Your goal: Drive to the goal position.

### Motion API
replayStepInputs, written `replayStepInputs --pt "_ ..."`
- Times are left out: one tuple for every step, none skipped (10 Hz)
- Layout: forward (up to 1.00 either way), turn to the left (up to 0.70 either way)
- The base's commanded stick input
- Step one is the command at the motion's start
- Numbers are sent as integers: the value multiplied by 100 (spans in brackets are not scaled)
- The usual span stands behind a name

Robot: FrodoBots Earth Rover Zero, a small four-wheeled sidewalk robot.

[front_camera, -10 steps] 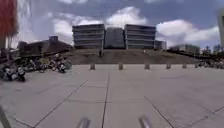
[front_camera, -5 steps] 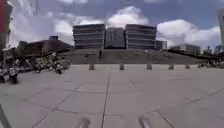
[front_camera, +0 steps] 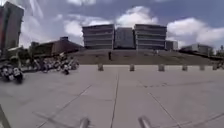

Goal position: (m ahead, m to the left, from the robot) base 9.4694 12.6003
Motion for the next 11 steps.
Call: replayStepInputs --pt "70 0" --pt "70 0" --pt "70 0" --pt "70 0" --pt "70 0" --pt "70 0" --pt "70 0" --pt "70 0" --pt "70 0" --pt "70 0" --pt "70 0"
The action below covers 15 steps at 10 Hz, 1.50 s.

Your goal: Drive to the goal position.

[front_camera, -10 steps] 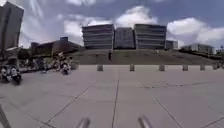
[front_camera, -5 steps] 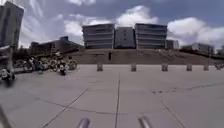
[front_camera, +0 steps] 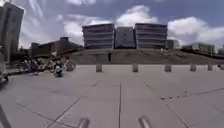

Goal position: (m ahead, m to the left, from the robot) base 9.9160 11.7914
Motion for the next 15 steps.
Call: replayStepInputs --pt "70 0" --pt "70 0" --pt "70 0" --pt "70 0" --pt "70 0" --pt "70 0" --pt "70 0" --pt "70 0" --pt "70 0" --pt "70 0" --pt "70 0" --pt "70 0" --pt "70 0" --pt "70 0" --pt "70 0"
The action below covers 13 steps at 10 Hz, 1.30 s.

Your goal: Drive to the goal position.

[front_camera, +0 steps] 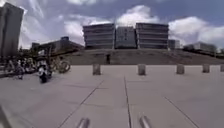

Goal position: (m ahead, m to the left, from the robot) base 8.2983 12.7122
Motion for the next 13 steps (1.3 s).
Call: replayStepInputs --pt "70 -13" --pt "70 -34" --pt "70 -35" --pt "70 -35" --pt "70 -25" --pt "70 0" --pt "70 0" --pt "70 0" --pt "70 0" --pt "70 0" --pt "70 0" --pt "70 0" --pt "70 0"
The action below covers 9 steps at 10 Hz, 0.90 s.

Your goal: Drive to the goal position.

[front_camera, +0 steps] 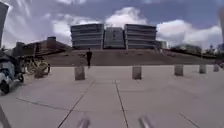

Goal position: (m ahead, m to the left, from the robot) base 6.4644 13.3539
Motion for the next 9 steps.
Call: replayStepInputs --pt "70 0" --pt "70 0" --pt "70 0" --pt "70 0" --pt "70 0" --pt "70 0" --pt "70 0" --pt "70 0" --pt "70 0"
